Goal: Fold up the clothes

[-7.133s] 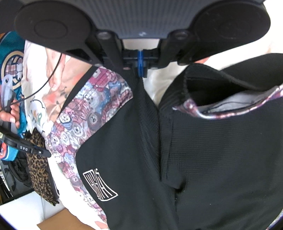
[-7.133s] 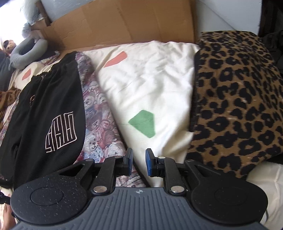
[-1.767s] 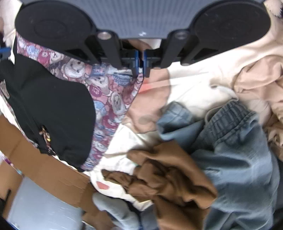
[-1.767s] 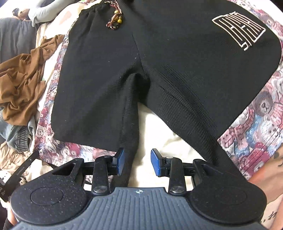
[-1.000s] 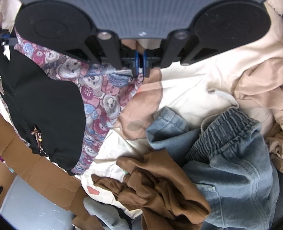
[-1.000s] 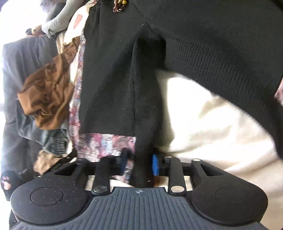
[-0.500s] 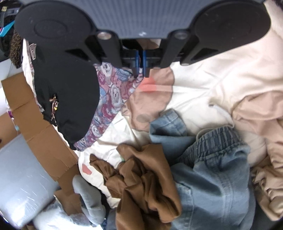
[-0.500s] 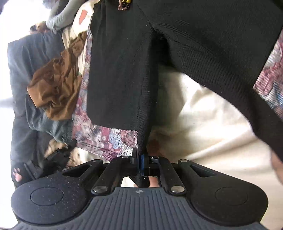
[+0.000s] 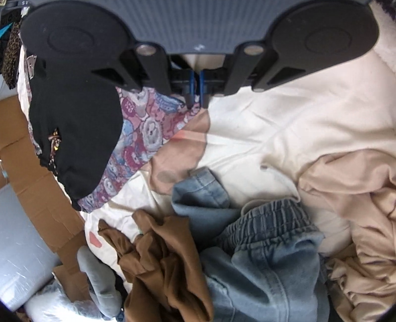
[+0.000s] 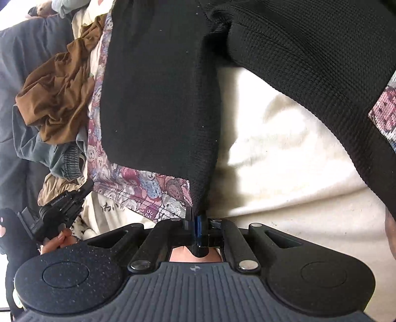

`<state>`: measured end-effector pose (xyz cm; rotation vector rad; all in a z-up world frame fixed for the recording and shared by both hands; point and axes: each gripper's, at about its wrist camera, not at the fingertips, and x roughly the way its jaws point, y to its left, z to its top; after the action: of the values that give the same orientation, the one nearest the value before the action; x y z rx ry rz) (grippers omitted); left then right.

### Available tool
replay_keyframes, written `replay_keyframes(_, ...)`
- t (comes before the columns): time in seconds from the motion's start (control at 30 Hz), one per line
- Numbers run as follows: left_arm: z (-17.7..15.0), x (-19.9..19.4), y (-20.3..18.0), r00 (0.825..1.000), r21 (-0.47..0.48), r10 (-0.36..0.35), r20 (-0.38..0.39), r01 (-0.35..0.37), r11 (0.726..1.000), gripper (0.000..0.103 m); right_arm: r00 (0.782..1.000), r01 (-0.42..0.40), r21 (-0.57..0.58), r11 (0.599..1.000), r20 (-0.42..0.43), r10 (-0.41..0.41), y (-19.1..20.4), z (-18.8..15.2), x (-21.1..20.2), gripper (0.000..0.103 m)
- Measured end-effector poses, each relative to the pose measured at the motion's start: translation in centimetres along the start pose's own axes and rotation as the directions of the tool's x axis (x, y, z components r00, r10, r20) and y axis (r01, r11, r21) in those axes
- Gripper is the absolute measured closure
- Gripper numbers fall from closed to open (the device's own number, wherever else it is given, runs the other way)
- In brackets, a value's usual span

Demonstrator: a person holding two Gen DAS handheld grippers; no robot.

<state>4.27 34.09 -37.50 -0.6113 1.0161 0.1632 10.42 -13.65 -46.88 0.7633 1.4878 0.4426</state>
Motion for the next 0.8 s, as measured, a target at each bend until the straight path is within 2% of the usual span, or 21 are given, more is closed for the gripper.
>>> replay_keyframes(0.33, -0.1, -0.1, 0.5, 1.0, -0.029, 0.008, -0.004, -0.009, 1.0, 0.099, 0.999, 0.016, -0.026, 1.0, -0.042, -0.017, -0.6, -0.2, -0.5, 0.103)
replay_keyframes(0.43, -0.1, 0.6, 0.0, 0.997, 0.015, 0.067, -0.035, -0.067, 0.998, 0.096, 0.997, 0.036, -0.055, 0.998, -0.066, -0.04, 0.0, 0.3, -0.3, 0.103)
replay_keyframes(0.53, 0.6, 0.1, -0.5, 0.994, 0.008, 0.107, -0.04, -0.106, 0.994, 0.091, 0.989, 0.088, -0.121, 0.989, -0.109, -0.102, 1.3, 1.0, -0.4, 0.1)
replay_keyframes(0.63, 1.6, -1.3, -1.1, 0.996, -0.022, 0.084, 0.019, -0.083, 0.996, 0.084, 0.982, 0.127, -0.205, 0.971, -0.113, -0.152, 2.6, 1.7, -1.9, 0.098)
replay_keyframes(0.7, 2.1, -1.5, -1.8, 0.996, -0.016, 0.08, 0.031, -0.08, 0.997, 0.084, 0.98, 0.144, -0.238, 0.961, -0.097, -0.171, 3.2, 2.5, -3.1, 0.092)
replay_keyframes(0.8, 2.8, -1.2, -3.5, 0.998, 0.023, 0.046, 0.039, -0.047, 0.999, 0.084, 0.978, 0.167, -0.301, 0.939, -0.071, -0.196, 4.0, 3.5, -4.6, 0.091)
